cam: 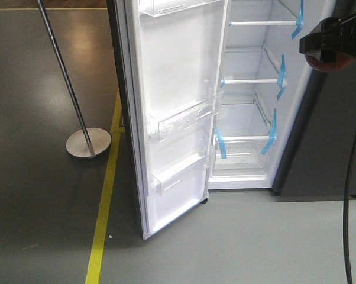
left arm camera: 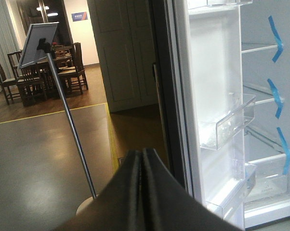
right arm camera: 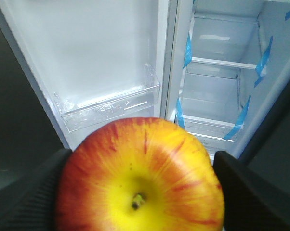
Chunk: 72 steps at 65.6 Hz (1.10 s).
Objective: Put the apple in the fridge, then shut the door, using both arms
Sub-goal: 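Drive closer to the open fridge door, apple in right gripper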
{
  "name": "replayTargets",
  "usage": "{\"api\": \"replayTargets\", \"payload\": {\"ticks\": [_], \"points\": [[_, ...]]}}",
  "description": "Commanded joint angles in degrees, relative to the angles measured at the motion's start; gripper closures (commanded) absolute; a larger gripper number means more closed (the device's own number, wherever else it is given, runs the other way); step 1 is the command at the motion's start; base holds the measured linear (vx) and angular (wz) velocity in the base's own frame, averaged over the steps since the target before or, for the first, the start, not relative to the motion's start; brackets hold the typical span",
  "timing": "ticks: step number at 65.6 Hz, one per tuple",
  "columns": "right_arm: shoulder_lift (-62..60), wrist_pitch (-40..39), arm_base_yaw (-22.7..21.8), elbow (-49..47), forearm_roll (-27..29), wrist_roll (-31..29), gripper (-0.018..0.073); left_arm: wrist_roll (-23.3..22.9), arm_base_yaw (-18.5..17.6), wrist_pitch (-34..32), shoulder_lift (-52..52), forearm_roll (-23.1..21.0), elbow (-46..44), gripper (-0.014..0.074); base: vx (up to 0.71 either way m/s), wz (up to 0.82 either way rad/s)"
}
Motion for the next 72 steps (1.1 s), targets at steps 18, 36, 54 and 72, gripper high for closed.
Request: {"api": "replayTargets", "payload": {"ticks": [18, 36, 54, 72], "points": [[-1.99, -4.25, -0.17, -1.89, 1.02, -0.44, 0.0458, -0.65, 0.11, -4.17, -0.82, -0.4, -1.05, 0.0603, 0.09, 0.03], [-1.99, -4.25, -0.17, -1.89, 1.02, -0.44, 0.0458, -0.65, 0.11, -4.17, -0.82, -0.4, -1.05, 0.0603, 0.1, 0.04], [-1.99, -4.25, -0.17, -1.89, 1.02, -0.44, 0.0458, -0.65, 0.11, -4.17, -0.82, -0.4, -1.05, 0.0603, 0.09, 0.02], [-1.99, -4.25, -0.17, -1.89, 1.02, -0.44, 0.0458, -0.65, 0.11, -4.17, -0.82, -0.4, -1.05, 0.0603, 0.09, 0.01]]}}
